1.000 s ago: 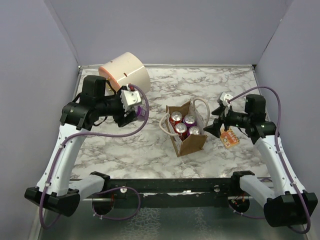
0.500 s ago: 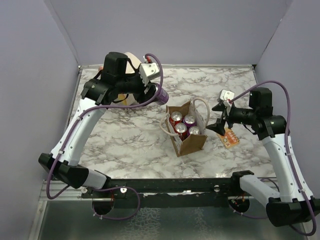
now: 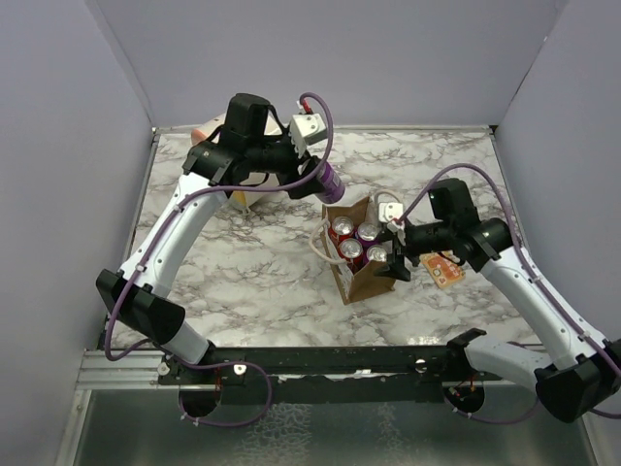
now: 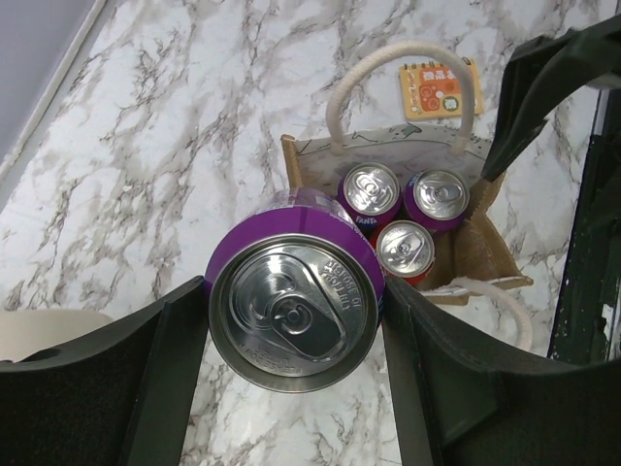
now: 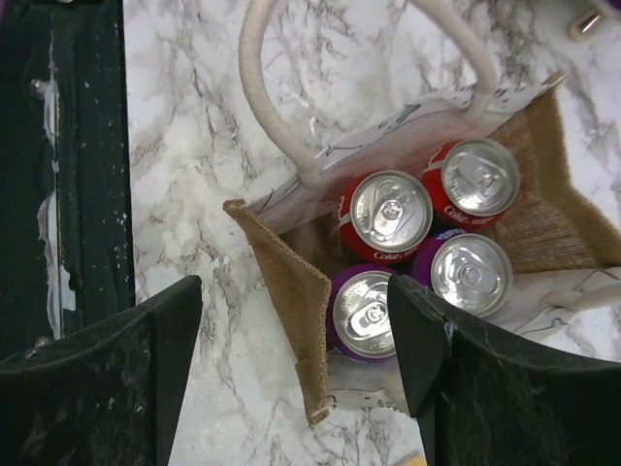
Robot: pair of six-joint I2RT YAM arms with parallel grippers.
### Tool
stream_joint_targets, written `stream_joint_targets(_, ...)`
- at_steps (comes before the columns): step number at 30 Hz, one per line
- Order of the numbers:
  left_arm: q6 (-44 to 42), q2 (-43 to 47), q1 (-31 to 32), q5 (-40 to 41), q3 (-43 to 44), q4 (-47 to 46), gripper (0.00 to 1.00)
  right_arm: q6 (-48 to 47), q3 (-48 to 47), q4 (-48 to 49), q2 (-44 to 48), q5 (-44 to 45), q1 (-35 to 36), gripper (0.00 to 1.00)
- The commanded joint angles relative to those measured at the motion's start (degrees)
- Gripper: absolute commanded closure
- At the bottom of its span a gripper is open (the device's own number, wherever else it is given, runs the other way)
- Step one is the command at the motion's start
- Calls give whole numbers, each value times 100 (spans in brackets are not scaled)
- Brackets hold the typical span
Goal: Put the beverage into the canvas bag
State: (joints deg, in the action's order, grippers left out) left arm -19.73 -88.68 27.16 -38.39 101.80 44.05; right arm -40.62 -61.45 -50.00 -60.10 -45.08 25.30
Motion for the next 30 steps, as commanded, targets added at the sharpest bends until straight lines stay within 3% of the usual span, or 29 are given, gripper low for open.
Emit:
stream_joint_targets(1, 103, 195, 61, -564, -190, -854, 100, -164, 423, 364, -164, 486, 193, 25)
stream_joint_targets(13, 59, 363, 155, -915, -941, -1113, 100, -52, 1154, 1024, -87, 852, 269, 38)
stream_joint_targets(24, -170, 361, 468, -1357, -1211, -956, 100, 130, 1296, 1049, 198, 702, 283, 64)
stream_joint_targets(30, -186, 377, 601, -1616, -1394, -1028, 100, 40, 1510, 974, 414, 598, 282, 73)
